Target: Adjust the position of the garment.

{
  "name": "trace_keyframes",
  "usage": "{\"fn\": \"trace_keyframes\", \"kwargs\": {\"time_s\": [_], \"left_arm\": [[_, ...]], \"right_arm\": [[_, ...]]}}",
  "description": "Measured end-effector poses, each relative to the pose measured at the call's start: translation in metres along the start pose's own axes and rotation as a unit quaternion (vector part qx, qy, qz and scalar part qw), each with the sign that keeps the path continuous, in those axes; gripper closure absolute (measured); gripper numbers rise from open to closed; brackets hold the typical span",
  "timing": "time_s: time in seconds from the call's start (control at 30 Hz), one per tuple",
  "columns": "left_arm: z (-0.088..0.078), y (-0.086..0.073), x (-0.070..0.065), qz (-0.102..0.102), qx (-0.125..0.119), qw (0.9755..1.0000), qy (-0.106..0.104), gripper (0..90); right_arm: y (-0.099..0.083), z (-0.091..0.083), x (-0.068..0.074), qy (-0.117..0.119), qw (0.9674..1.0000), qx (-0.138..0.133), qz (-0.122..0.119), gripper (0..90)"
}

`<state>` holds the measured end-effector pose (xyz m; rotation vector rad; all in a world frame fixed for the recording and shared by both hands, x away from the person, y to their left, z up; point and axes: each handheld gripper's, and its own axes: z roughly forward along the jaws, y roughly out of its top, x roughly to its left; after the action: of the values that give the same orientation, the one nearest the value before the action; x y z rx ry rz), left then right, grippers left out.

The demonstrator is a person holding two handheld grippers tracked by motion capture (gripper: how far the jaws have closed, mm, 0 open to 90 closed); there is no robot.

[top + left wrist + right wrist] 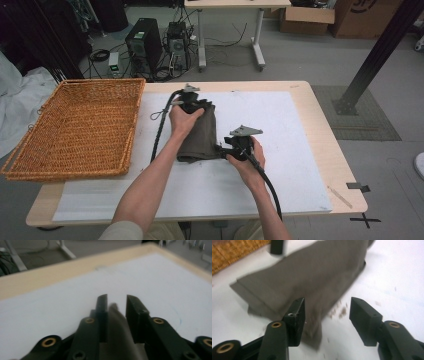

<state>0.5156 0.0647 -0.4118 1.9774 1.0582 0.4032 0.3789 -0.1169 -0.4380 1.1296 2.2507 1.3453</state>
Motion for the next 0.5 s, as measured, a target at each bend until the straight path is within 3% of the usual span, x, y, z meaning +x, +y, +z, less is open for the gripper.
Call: {"fn": "trace_keyframes", "kwargs": {"time_s": [0.07, 0.1, 0.2, 0.23, 0.3, 0.37, 0.47, 0.5], "left_arm": [[0.014, -0.003, -0.004, 0.004, 0.045, 0.999, 0.006, 80.2], [0.021, -0.006, -0.004, -0.007, 0.069, 0.9975, 0.008, 81.0], [0.028, -0.009, -0.002, -0.032, 0.073, 0.9968, 0.0, 81.4], [0.025, -0.007, 0.0, -0.037, 0.068, 0.9969, -0.013, 77.6], [0.012, -0.002, 0.002, -0.031, 0.056, 0.9979, -0.013, 67.4], [-0.008, 0.001, 0.002, -0.006, 0.054, 0.9985, -0.007, 66.1], [-0.057, -0.01, -0.003, 0.012, 0.028, 0.9995, 0.0, 66.5], [-0.072, -0.017, -0.006, 0.027, 0.03, 0.9991, 0.01, 67.9]], "right_arm": [[0.003, 0.001, 0.003, 0.005, 1.0, 0.006, -0.004, 45.8], [0.003, 0.0, 0.005, 0.008, 1.0, 0.005, -0.003, 45.7], [-0.001, -0.006, 0.006, 0.008, 1.0, -0.003, 0.0, 44.6], [-0.003, -0.008, 0.005, 0.006, 1.0, -0.004, 0.0, 44.5], [-0.007, -0.013, 0.0, 0.0, 1.0, -0.006, 0.008, 42.7], [-0.009, -0.014, -0.004, -0.002, 0.9999, -0.007, 0.013, 42.1], [-0.009, -0.012, -0.004, -0.006, 0.9999, -0.009, 0.008, 43.6], [-0.009, -0.009, -0.003, -0.009, 0.9999, -0.009, 0.005, 46.3]]}}
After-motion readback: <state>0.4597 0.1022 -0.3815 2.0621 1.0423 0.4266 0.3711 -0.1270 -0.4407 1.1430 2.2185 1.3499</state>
